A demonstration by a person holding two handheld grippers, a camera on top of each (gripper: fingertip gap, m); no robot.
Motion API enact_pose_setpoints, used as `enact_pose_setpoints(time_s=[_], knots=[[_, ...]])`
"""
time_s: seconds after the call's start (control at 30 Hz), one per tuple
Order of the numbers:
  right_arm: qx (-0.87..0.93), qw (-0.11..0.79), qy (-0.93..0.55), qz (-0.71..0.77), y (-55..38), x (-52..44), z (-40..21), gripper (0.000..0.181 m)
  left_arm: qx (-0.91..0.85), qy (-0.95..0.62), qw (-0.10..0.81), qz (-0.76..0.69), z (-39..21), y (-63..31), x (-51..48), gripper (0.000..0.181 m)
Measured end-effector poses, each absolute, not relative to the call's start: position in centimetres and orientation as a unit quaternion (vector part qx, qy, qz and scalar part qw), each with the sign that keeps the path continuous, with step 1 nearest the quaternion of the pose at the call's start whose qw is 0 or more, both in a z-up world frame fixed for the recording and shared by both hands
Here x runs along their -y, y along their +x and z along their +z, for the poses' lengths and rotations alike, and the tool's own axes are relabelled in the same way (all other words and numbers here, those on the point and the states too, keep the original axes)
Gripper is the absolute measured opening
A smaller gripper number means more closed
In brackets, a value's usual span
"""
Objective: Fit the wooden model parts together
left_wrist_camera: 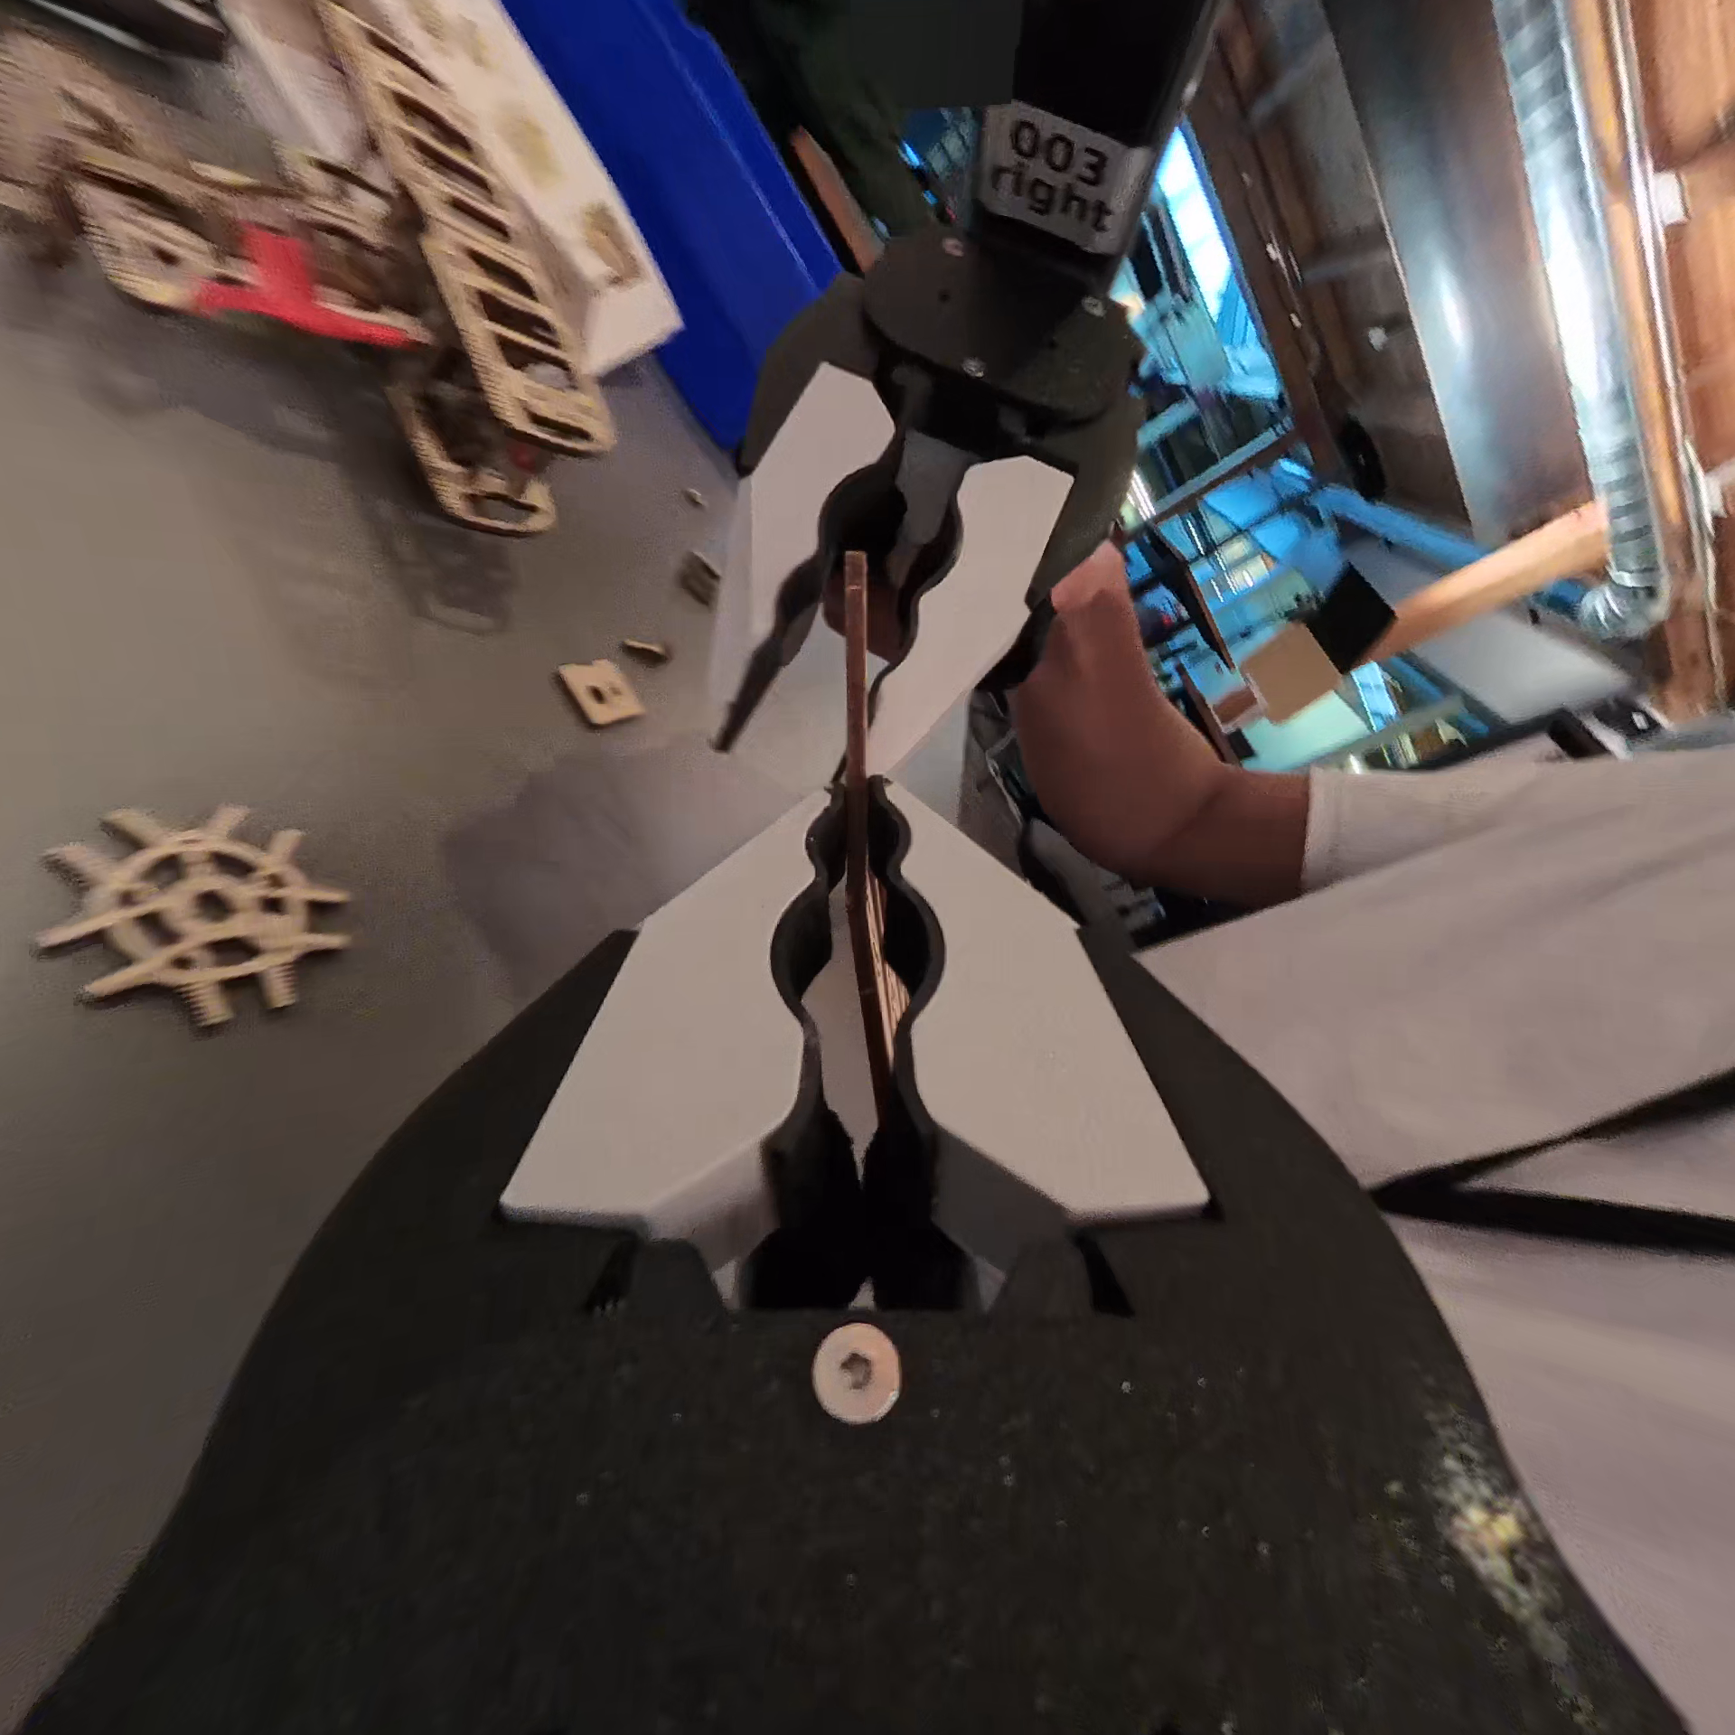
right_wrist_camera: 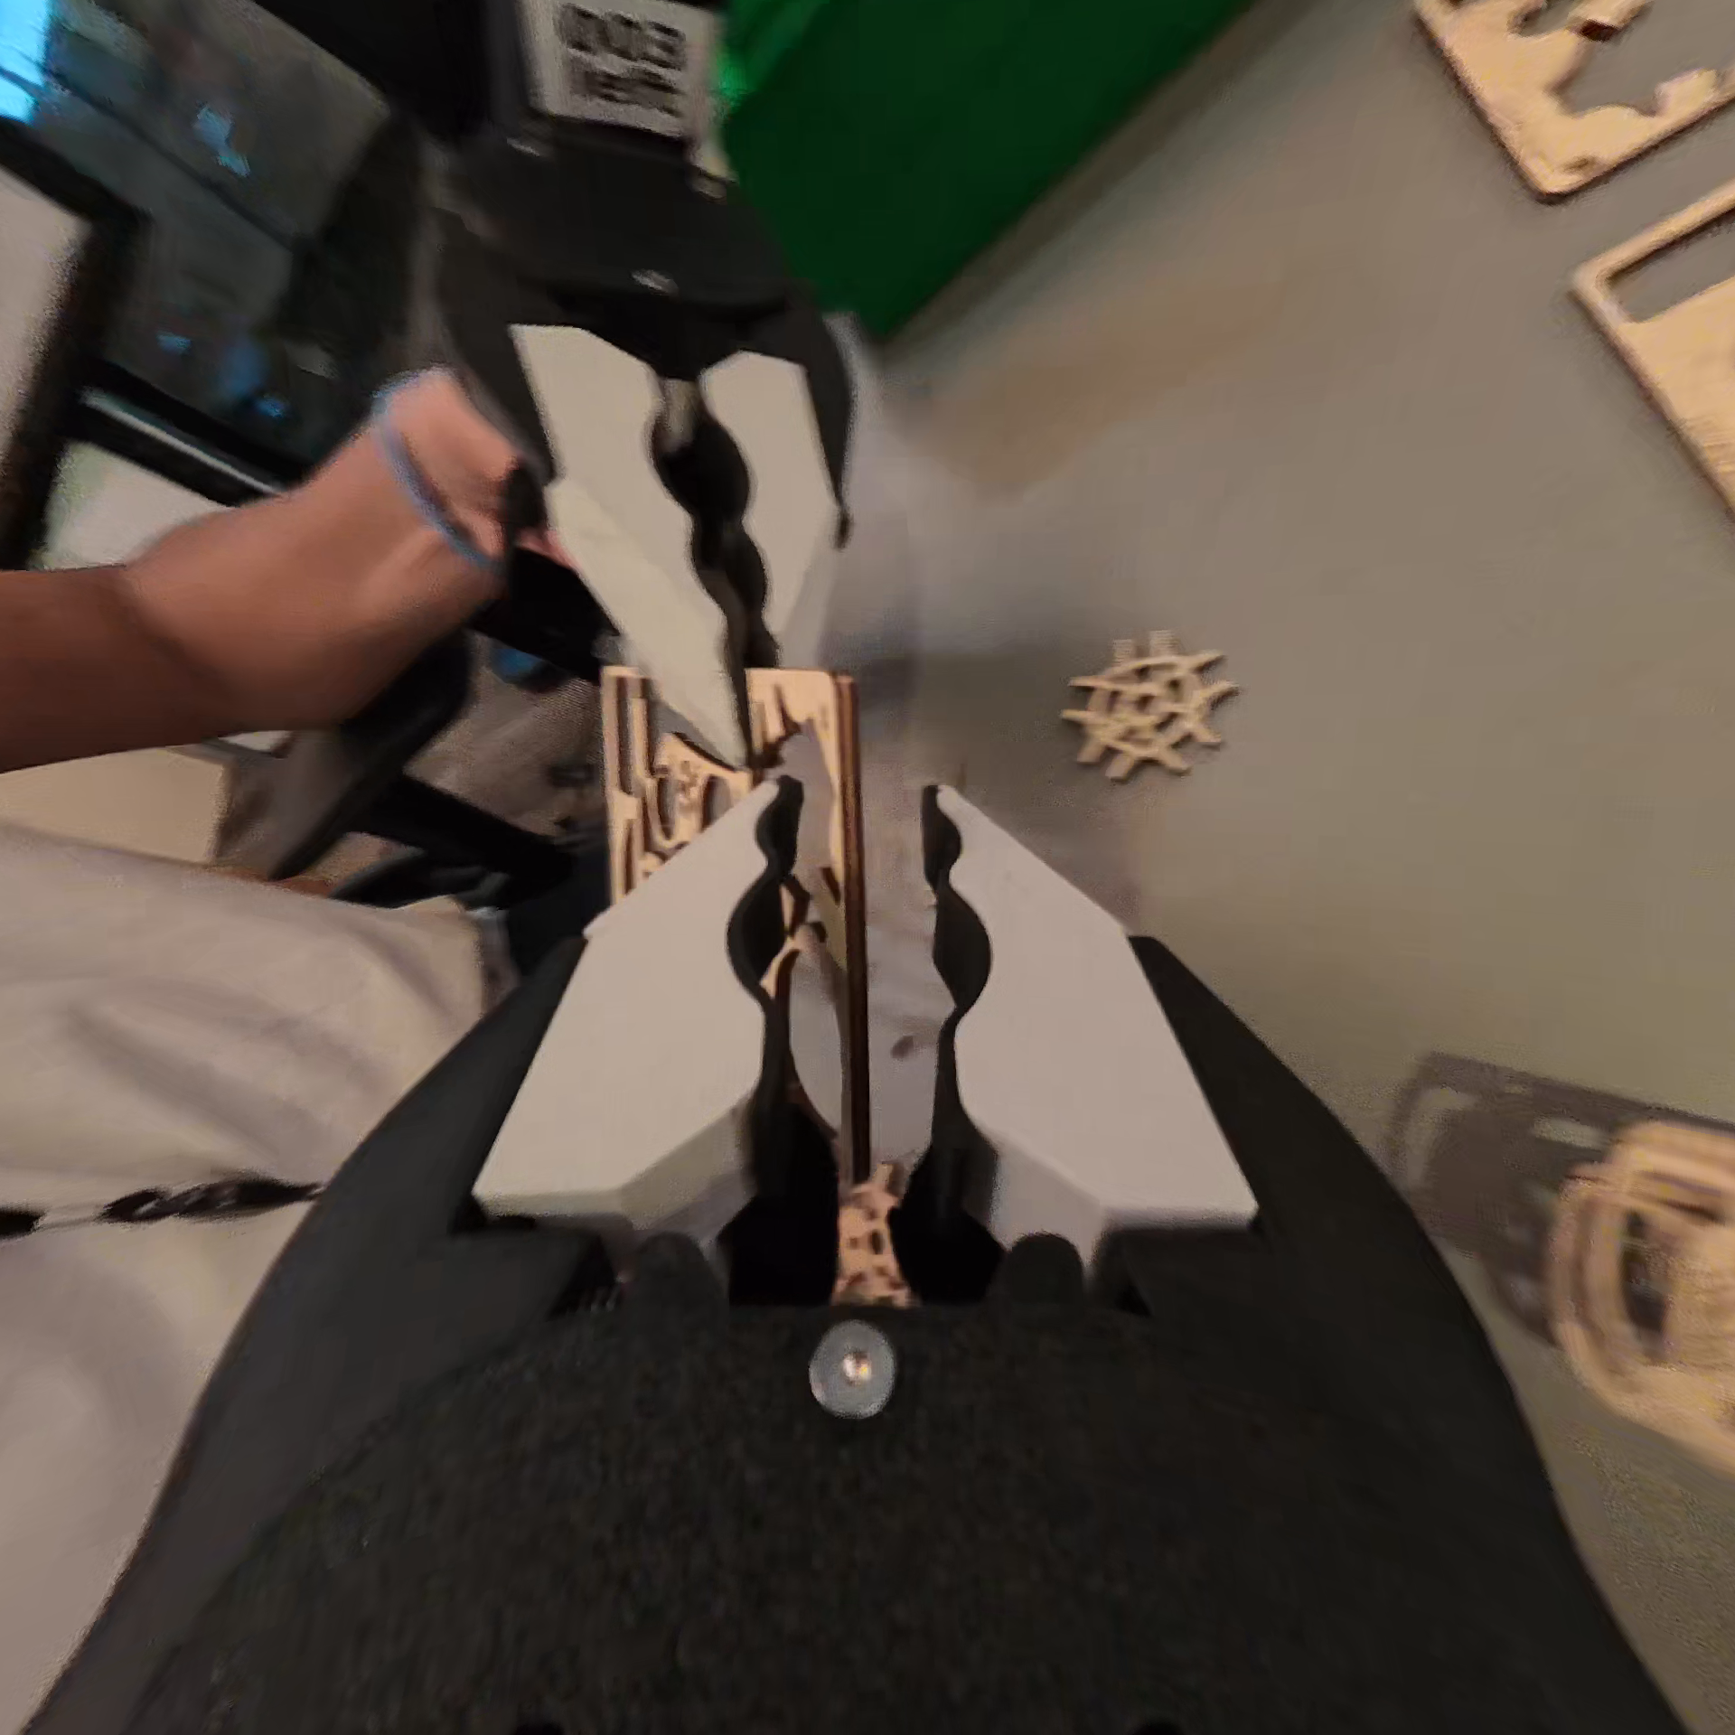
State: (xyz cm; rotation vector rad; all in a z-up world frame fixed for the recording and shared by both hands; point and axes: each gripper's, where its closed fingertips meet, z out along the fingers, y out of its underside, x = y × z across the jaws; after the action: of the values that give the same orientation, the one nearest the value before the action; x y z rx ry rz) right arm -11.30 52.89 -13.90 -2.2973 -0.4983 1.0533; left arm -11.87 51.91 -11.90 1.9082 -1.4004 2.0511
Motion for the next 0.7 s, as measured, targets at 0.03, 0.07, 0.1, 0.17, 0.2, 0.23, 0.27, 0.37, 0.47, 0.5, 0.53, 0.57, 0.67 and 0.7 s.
enact_pose_setpoints(time_s=[0.03,0.07,0.1,0.17,0.2,0.23,0.27,0.37,0.47,0.5,0.53,0.57,0.67,0.7], knots=[[0.188,0.292,-0.841,0.415,-11.9,-51.5,-12.9,0.013,0.462,0.597,0.011,0.656,-11.5,-12.0,-50.7,0.0],[0.188,0.301,-0.833,0.423,-12.1,-50.2,-12.4,0.0,0.476,0.587,0.018,0.655,-11.3,-12.1,-49.5,0.0],[0.186,0.316,-0.834,0.412,-11.9,-49.1,-12.4,0.0,0.49,0.578,0.02,0.652,-11.1,-12.1,-48.3,0.0],[0.159,0.332,-0.822,0.434,-11.9,-46.4,-11.6,0.0,0.516,0.559,0.021,0.648,-10.8,-12.4,-45.9,0.001],[0.135,0.342,-0.818,0.443,-11.4,-45.3,-11.3,0.0,0.526,0.551,0.025,0.648,-10.6,-12.7,-44.8,0.009],[0.11,0.356,-0.818,0.438,-10.6,-44.2,-11.4,0.0,0.535,0.549,0.026,0.642,-10.8,-12.9,-43.9,0.023],[0.09,0.364,-0.816,0.439,-9.9,-43.0,-11.5,0.0,0.544,0.549,0.028,0.634,-11.1,-13.1,-43.1,0.028],[0.029,0.4,-0.792,0.46,-8.1,-39.3,-11.3,0.0,0.566,0.539,0.053,0.621,-12.6,-12.9,-40.2,0.027],[-0.023,0.431,-0.767,0.474,-6.3,-35.9,-11.3,0.0,0.586,0.529,0.081,0.608,-13.8,-11.1,-37.4,0.026],[-0.043,0.442,-0.749,0.492,-5.6,-34.9,-10.8,0.0,0.599,0.522,0.09,0.6,-14.1,-10.5,-36.6,0.026],[-0.064,0.453,-0.739,0.494,-4.5,-34.1,-10.6,0.0,0.612,0.516,0.093,0.592,-14.3,-9.7,-35.8,0.027],[-0.078,0.462,-0.736,0.488,-3.5,-33.4,-10.7,0.0,0.62,0.51,0.094,0.589,-14.2,-8.9,-35.2,0.03],[-0.101,0.486,-0.709,0.502,-1.4,-31.4,-9.6,0.0,0.631,0.487,0.102,0.595,-13.3,-6.0,-33.6,0.03],[-0.103,0.493,-0.697,0.511,-0.9,-30.9,-9.1,0.0,0.642,0.48,0.104,0.589,-13.4,-5.0,-33.0,0.03]])
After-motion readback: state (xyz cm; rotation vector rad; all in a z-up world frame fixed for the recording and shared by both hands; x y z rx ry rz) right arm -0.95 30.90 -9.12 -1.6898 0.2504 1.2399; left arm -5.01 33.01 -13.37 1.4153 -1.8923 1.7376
